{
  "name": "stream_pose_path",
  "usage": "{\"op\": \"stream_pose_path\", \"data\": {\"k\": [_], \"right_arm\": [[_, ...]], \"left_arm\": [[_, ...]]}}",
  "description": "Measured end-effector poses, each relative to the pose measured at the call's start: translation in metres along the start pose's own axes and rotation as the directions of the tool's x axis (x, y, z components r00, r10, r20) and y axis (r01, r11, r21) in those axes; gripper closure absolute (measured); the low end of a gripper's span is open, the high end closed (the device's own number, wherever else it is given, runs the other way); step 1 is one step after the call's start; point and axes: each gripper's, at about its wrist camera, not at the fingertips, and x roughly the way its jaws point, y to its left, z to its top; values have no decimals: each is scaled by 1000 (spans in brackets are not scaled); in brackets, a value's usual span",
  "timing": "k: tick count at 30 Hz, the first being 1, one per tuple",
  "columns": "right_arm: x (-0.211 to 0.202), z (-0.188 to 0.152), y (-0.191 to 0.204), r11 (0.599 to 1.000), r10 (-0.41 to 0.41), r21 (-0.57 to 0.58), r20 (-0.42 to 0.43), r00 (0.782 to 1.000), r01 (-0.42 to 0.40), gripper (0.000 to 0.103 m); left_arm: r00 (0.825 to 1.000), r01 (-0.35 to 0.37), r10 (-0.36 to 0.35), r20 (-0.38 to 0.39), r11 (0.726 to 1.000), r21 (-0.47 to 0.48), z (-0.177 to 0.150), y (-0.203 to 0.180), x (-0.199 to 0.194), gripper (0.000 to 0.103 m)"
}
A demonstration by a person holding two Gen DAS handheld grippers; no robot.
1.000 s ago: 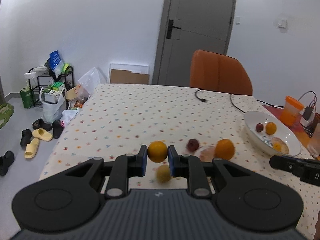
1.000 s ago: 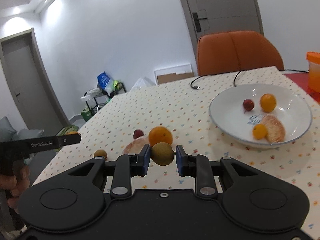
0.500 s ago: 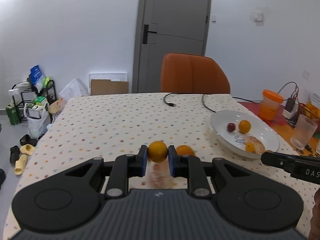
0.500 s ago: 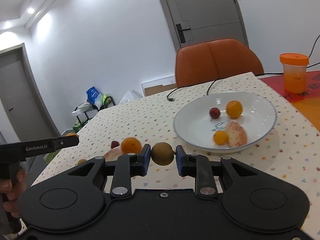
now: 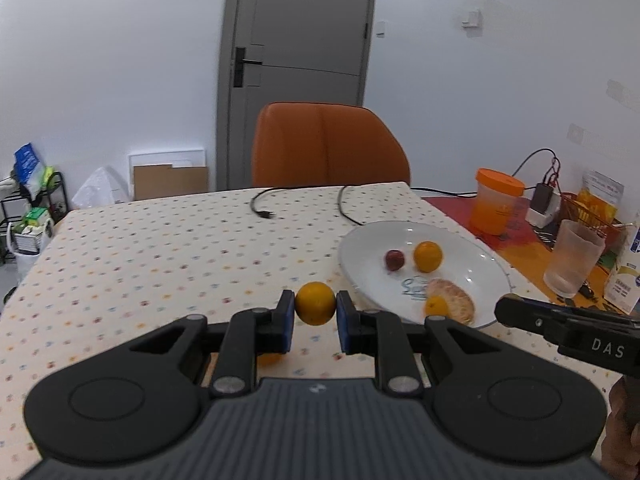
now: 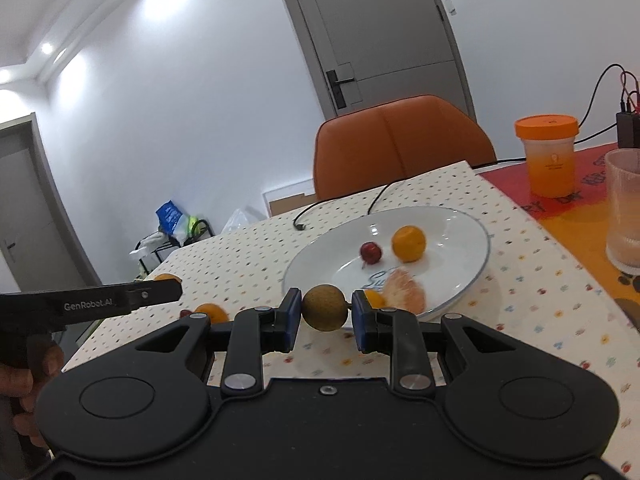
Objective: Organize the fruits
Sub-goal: 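Carry the kumquat and green fruit into the white bowl and open both tools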
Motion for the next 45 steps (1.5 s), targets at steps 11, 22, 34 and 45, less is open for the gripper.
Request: {"op": "stream_pose_path", "data": {"k": [11, 22, 34, 45], "right_arm": [[19, 3, -33, 998, -44, 52, 0, 999, 44, 78], [33, 9, -53, 995, -74, 73, 8, 997, 73, 78], [39, 8, -53, 993, -99, 63, 33, 995, 97, 70], [34, -2, -47, 992, -86, 92, 28, 996, 83, 70]], "left_arm": [[999, 29, -28, -24, 999, 15, 8, -26, 37, 83], [997, 71, -69, -46, 997, 24, 11, -50, 65, 83], [996, 56, -55, -72, 998, 13, 10, -59, 83, 79], [998, 0, 1, -58, 1000, 21, 7, -44, 61, 52]]}}
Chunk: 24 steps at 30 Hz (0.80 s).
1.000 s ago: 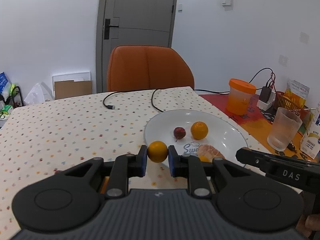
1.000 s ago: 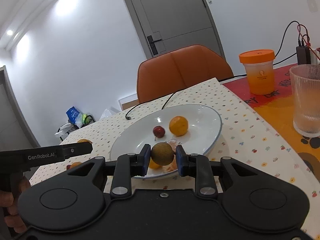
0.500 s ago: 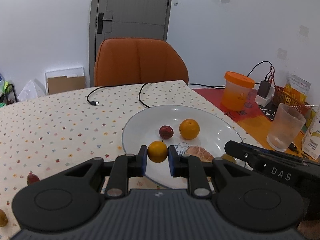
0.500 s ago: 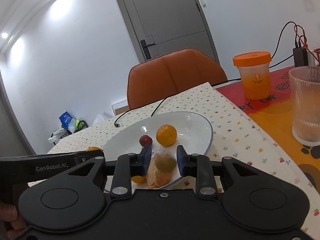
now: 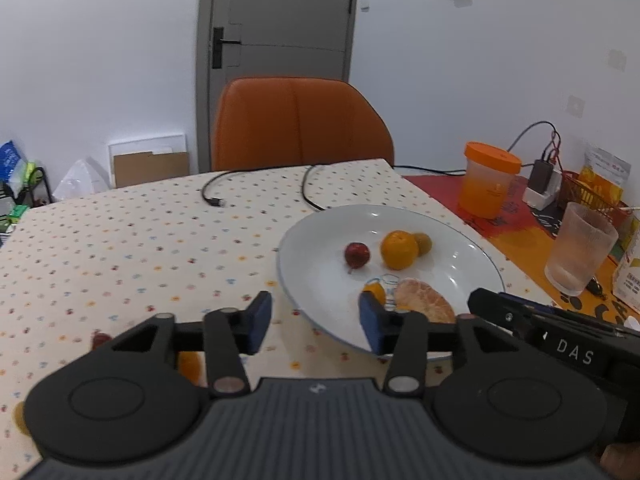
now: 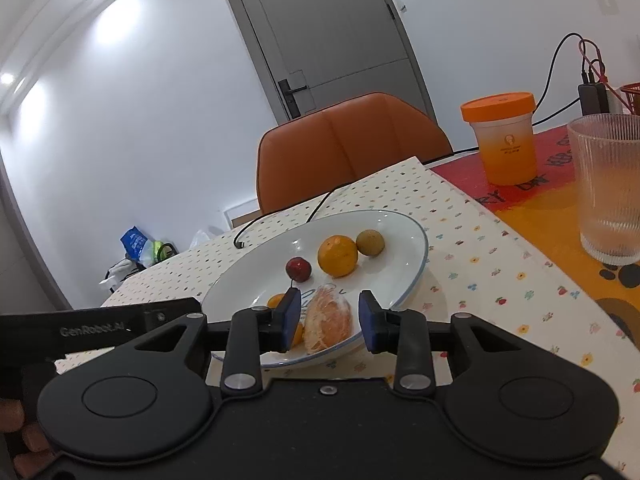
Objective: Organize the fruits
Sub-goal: 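Carry the kumquat and green fruit into the white bowl and open both tools, then withdraw both tools from the bowl back toward the fruit pile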
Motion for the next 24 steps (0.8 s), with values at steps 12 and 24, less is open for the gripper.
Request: {"op": "stream_pose_path", "data": {"k": [12, 24], "right_arm": [[-11, 1, 14, 1000, 1, 0, 15, 1000, -1, 55], [-17, 1, 44, 998, 13, -62, 12, 1000, -12, 24]], "left_arm": [[995, -92, 94, 37, 995, -48, 0, 35, -29, 23], [983, -166, 170, 61, 983, -77, 0, 69, -57, 14]]}}
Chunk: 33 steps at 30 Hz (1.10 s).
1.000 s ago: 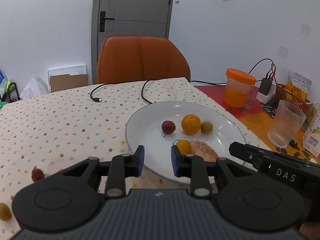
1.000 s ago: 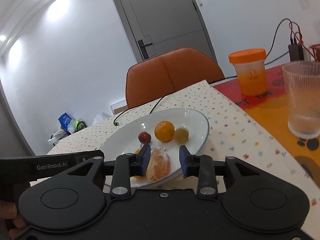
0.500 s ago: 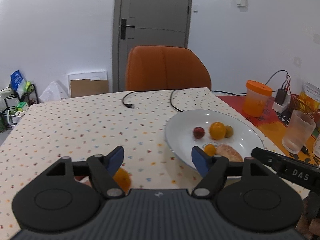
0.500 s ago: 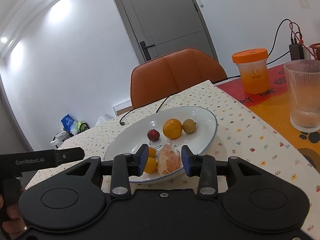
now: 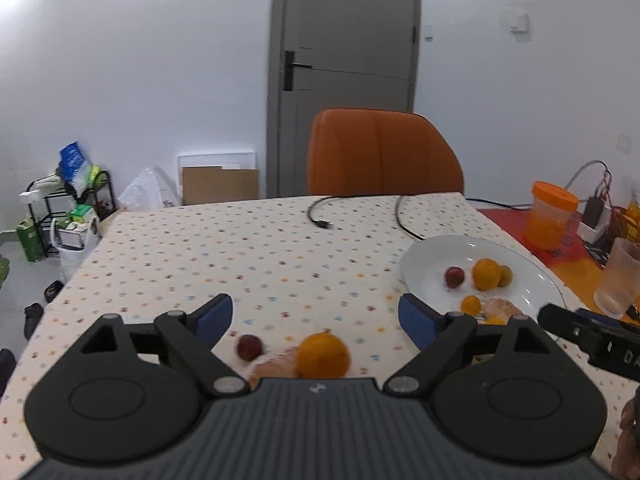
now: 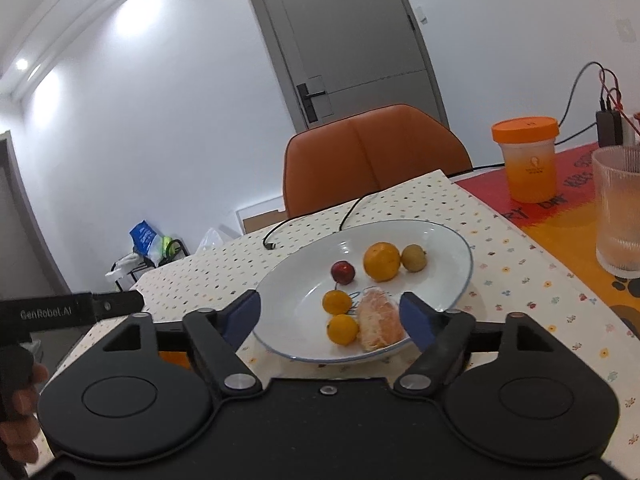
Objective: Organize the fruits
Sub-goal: 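Withdraw both tools from the bowl back toward the fruit pile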
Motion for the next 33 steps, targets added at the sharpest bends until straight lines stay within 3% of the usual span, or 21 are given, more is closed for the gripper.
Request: {"op": "stream_pose_path", "data": {"k": [10, 23, 33], "right_arm": [[-7, 0, 18, 999, 27, -21, -17, 999, -28, 12], [-9, -4, 41, 997, 51, -53, -50, 997, -54, 9], [-10, -7, 67, 985, 131, -105, -89, 987, -140, 9]], "left_arm": [[998, -67, 68, 13, 998, -20, 1, 30, -18, 14], [992, -126, 125, -19, 987, -95, -7, 72, -34, 14], [987, -158, 157, -18, 981, -109, -13, 85, -55, 14]]}}
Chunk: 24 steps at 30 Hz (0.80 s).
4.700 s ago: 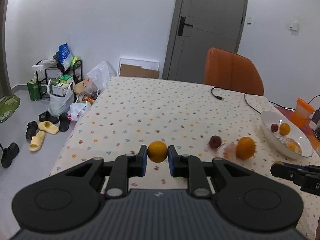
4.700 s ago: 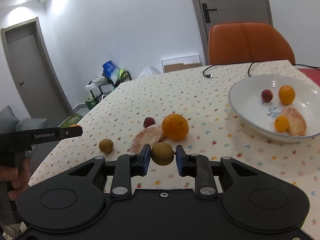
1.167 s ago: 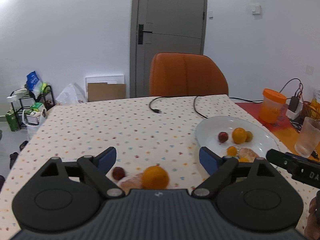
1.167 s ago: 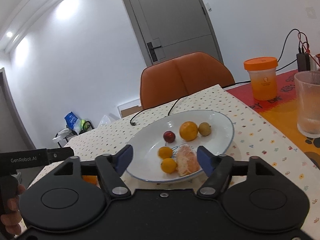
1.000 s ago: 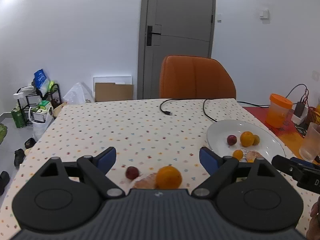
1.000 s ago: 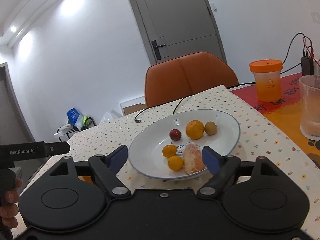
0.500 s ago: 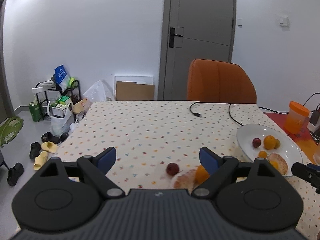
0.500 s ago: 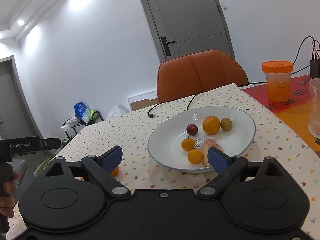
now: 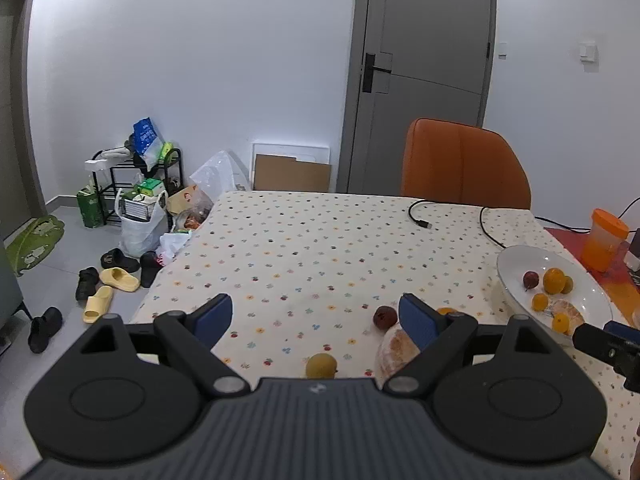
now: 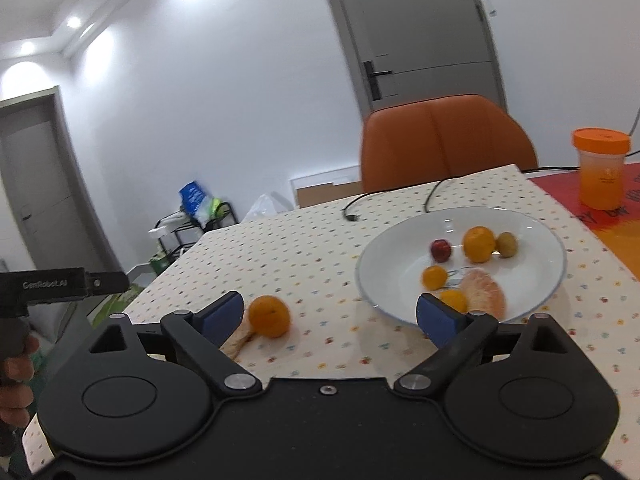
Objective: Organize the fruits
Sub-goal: 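Withdraw both tools from the bowl back toward the fruit pile, then grasp an olive-green fruit with the left tool while the right tool grasps an orange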
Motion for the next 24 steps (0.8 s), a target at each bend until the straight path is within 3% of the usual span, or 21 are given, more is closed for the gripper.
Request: {"op": "stream_pose_path", "data": {"k": [10, 24], "right_arm": [[12, 0, 16, 998, 32, -53, -33, 999, -34, 7], [39, -7, 33, 996, 5, -91, -101, 995, -15, 7]], "left_arm": [[1000, -16, 15, -23, 999, -40, -25, -3, 17, 14], [997, 43, -48, -54, 995, -86, -44, 7, 38, 16]]}}
